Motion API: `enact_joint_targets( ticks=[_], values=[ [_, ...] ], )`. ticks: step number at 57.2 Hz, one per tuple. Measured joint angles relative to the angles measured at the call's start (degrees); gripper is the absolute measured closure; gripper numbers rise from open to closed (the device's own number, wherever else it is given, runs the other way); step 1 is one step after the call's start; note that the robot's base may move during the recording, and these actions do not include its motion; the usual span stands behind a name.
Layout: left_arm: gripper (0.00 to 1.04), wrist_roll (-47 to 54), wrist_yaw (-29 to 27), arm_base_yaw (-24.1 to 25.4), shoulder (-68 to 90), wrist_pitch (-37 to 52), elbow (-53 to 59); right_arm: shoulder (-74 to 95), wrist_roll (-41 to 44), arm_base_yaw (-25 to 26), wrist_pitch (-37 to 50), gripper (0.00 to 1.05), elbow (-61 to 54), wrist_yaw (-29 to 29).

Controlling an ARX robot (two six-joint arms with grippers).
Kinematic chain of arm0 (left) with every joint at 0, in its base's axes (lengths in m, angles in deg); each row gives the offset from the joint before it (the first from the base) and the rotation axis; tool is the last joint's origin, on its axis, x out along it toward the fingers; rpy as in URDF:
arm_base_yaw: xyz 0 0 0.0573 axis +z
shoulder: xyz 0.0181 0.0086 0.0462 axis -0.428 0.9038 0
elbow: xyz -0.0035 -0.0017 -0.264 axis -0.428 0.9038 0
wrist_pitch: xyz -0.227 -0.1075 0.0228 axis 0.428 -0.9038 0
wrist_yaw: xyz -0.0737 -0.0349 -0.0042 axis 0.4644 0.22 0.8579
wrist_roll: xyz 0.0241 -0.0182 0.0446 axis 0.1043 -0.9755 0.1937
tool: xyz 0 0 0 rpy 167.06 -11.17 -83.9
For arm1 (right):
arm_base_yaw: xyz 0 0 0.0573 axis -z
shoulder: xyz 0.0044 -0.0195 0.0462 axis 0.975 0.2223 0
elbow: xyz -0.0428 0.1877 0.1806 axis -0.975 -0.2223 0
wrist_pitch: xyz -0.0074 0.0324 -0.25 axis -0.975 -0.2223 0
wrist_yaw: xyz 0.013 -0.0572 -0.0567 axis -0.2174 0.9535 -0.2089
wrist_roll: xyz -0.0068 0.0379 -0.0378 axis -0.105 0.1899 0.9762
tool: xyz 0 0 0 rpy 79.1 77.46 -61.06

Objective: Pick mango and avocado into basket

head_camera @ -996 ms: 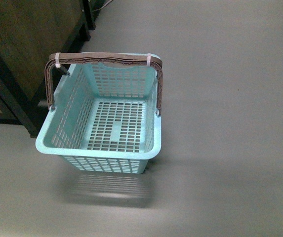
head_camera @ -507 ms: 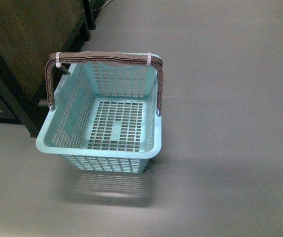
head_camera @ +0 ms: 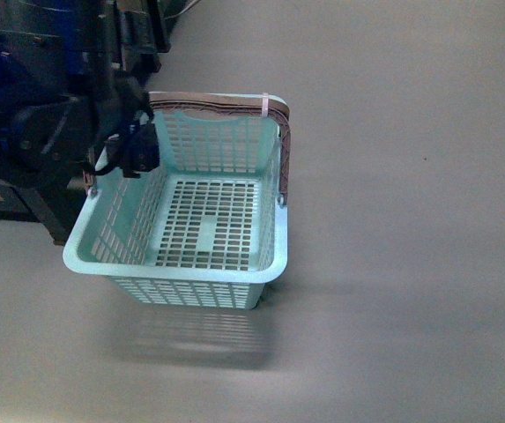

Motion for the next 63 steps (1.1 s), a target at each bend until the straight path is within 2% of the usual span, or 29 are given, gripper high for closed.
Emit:
enact_joint_targets(
  ticks=[14, 27, 32, 38, 55, 63],
  values=[
    [0.09, -0.17, -0.76, -2.25, 9.2, -1.31, -13.81, 0.0, 0.0, 0.0, 0.0, 0.09, 0.0, 0.0],
    [0.1, -0.2, -0.92, -2.84, 13.64, -4.31, -20.72, 0.0, 0.0, 0.0, 0.0, 0.09, 0.0, 0.0],
    [0.23, -0.22, -1.33, -2.82, 13.88, -4.79, -21.05, 0.0, 0.0, 0.0, 0.0, 0.09, 0.0, 0.0],
    [0.46, -0.44, -1.73, -2.27, 13.7, -3.82, -20.57, 0.0, 0.0, 0.0, 0.0, 0.09, 0.0, 0.0],
    [0.89, 2.1, -1.77, -1.95, 10.69, -2.27, -15.3, 0.0, 0.0, 0.0, 0.0, 0.09, 0.0, 0.0],
    [0.9, 7.76, -1.29, -3.06, 1.31, 1.27, -7.43, 0.0, 0.0, 0.0, 0.0, 0.09, 0.0, 0.0]
  ],
)
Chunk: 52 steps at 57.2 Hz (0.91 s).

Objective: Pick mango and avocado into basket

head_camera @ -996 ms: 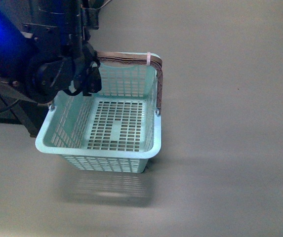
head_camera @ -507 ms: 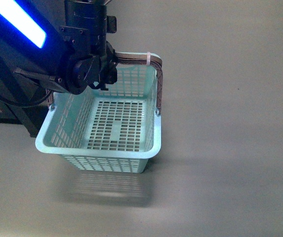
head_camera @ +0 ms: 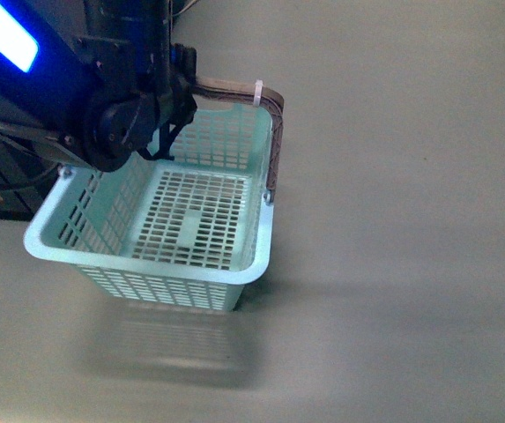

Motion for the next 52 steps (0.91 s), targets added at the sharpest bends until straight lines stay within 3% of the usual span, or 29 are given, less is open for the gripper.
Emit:
enact_joint_targets(
  ticks=[11, 32, 52],
  values=[
    [0.9, 3.74, 0.26, -2.16, -17.7, 4.37, 12.87, 0.0, 0.0, 0.0, 0.0, 0.09, 0.0, 0.0],
    [0.9, 5.68, -1.95, -3.96, -44.46, 2.38, 32.06, 0.0, 0.0, 0.0, 0.0, 0.09, 0.0, 0.0],
    [0.91, 6.73, -1.84, -4.15, -47.69, 2.12, 33.24, 0.0, 0.0, 0.0, 0.0, 0.09, 0.0, 0.0]
  ],
)
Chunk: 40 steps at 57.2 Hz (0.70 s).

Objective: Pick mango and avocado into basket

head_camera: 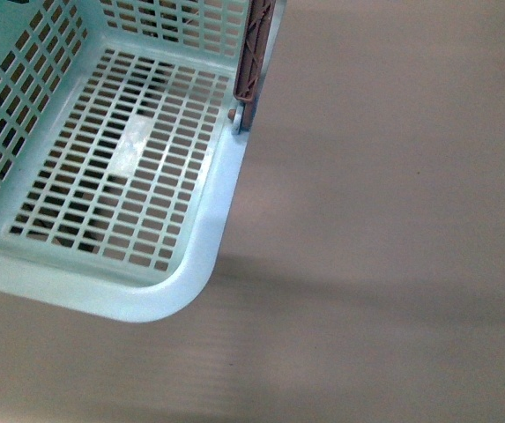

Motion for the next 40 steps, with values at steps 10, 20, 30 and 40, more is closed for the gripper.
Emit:
enact_joint_targets(
  ticks=[10, 20, 30, 40],
  values=[
    [0.91, 0.0, -0.11, -0.04, 0.0, 0.0, 0.0, 0.0, 0.0, 0.0, 0.0, 0.09, 0.0, 0.02],
    [0.91, 0.04, -0.2, -0.07, 0.0, 0.0, 0.0, 0.0, 0.0, 0.0, 0.0, 0.09, 0.0, 0.02],
    [0.91, 0.02, -0.11, -0.07, 0.0, 0.0, 0.0, -0.02, -0.02, 0.0, 0.0, 0.09, 0.0, 0.02],
    [0.91, 0.02, -0.17, -0.07, 0.0, 0.0, 0.0, -0.02, -0.02, 0.0, 0.0, 0.09, 0.0, 0.0]
  ],
)
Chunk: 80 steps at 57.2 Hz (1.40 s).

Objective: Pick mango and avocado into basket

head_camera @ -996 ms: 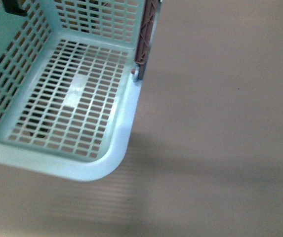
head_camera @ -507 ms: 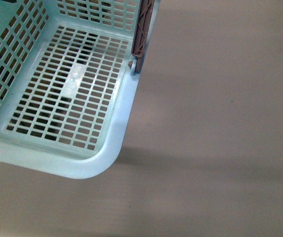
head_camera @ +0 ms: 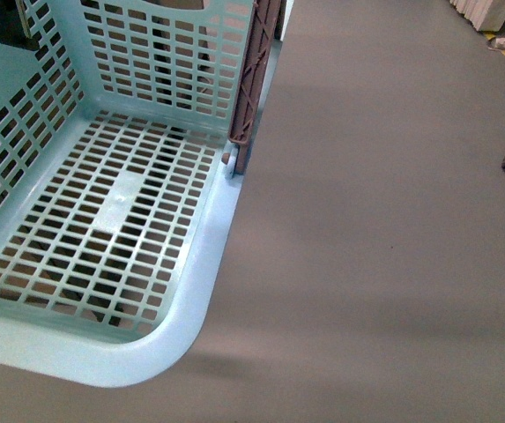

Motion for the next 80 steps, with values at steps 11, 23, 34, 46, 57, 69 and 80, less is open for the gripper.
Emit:
enact_joint_targets(
  ticks=[11, 23, 34, 46, 57, 69, 80],
  values=[
    [0.91, 0.0, 0.07, 0.0, 0.0, 0.0, 0.0, 0.0, 0.02, 0.0, 0.02, 0.09, 0.0, 0.02],
    [0.91, 0.0, 0.04, 0.0, 0.0, 0.0, 0.0, 0.0, 0.02, 0.0, 0.02, 0.09, 0.0, 0.02],
    [0.91, 0.02, 0.02, 0.02, 0.0, 0.0, 0.0, 0.0, 0.02, 0.0, 0.02, 0.09, 0.0, 0.02],
    [0.91, 0.0, 0.04, 0.0, 0.0, 0.0, 0.0, 0.0, 0.0, 0.0, 0.02, 0.09, 0.0, 0.02],
    [0.91, 0.0, 0.04, 0.0, 0.0, 0.0, 0.0, 0.0, 0.02, 0.0, 0.02, 0.09, 0.0, 0.02],
    [0.91, -0.48, 1.25, -0.79, -0.09, 0.0, -0.02, 0.0, 0.02, 0.0, 0.04, 0.09, 0.0, 0.22],
    [0.91, -0.42, 0.04, -0.55, -0.13, 0.0, 0.0, 0.02, 0.02, 0.0, 0.0, 0.09, 0.0, 0.17]
  ],
)
